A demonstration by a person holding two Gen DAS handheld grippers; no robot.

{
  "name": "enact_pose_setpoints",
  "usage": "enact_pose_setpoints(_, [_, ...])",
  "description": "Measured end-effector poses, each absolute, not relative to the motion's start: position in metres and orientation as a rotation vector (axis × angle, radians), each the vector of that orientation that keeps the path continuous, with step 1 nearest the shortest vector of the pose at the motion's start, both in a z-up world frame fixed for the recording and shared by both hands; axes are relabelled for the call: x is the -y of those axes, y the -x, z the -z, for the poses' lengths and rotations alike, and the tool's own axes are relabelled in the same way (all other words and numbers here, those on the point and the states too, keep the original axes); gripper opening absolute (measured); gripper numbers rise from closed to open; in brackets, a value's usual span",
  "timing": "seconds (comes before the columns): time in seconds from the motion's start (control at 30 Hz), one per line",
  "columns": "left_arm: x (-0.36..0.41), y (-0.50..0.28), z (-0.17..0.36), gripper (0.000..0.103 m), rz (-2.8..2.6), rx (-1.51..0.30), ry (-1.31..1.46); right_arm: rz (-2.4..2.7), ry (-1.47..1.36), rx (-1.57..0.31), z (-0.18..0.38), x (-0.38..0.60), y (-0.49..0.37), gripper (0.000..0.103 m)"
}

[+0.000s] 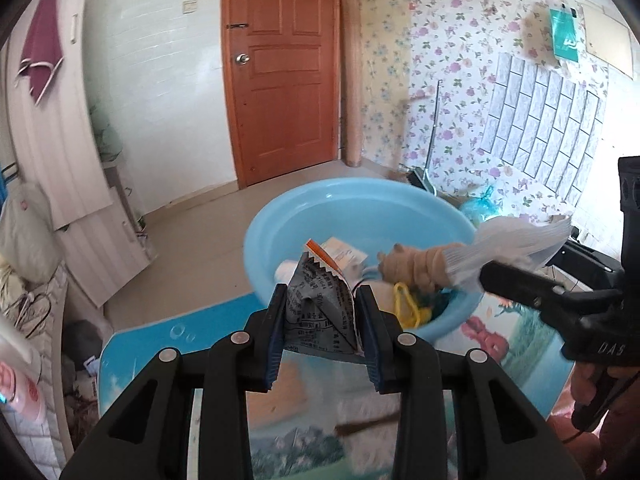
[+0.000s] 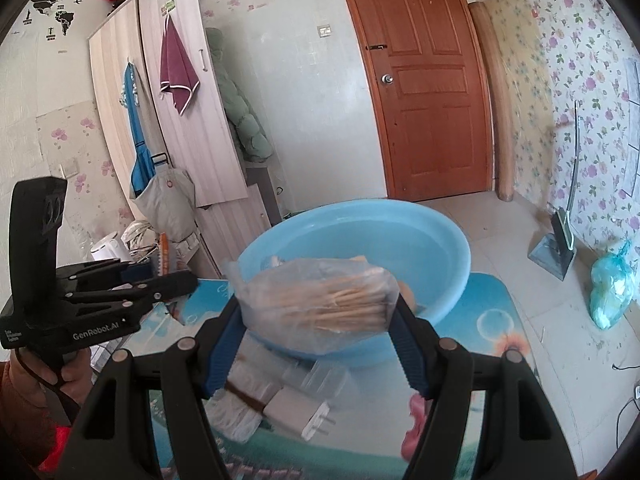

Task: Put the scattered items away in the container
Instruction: 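Lift and carry the snack packet and stick bag with both tools toward the basin, then open both tools to drop the snack packet and stick bag into the basin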

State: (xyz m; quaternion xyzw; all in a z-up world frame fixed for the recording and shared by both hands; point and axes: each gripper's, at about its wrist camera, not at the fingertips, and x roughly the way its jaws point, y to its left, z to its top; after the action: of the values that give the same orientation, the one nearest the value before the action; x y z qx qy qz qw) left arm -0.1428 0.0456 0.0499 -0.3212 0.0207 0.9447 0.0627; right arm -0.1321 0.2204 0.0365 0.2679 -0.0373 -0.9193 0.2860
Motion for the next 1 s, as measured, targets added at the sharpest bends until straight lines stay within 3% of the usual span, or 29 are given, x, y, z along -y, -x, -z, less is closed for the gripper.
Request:
enact_pose_setpoints(0.43, [-0.071,0.194,-0.040,0.034,-2.769,-0.103,0.999,2.440,-0.739,0.070,-0.024,-0.211,0.182,0.069])
enact_pose_setpoints(0.63, [-0.073,0.196,-0.039,0.038,-2.758,-0.091,0.988,2.439,-0.771,0.082,-0.015,-0.211,0.193,0.074])
enact_pose_setpoints(0.8, [-0.073,0.195,-0.042,0.060,-2.772,-0.079,0.973,2.450,-0.783,0.076,-0.014,-0.212,0.193,0.078])
enact_pose_setpoints(1.0, [-0.071,0.189,-0.047,0.071,-2.798,-0.063,0.960,2.463,-0.778,0.074,-0.017,-0.212,0.187,0.084])
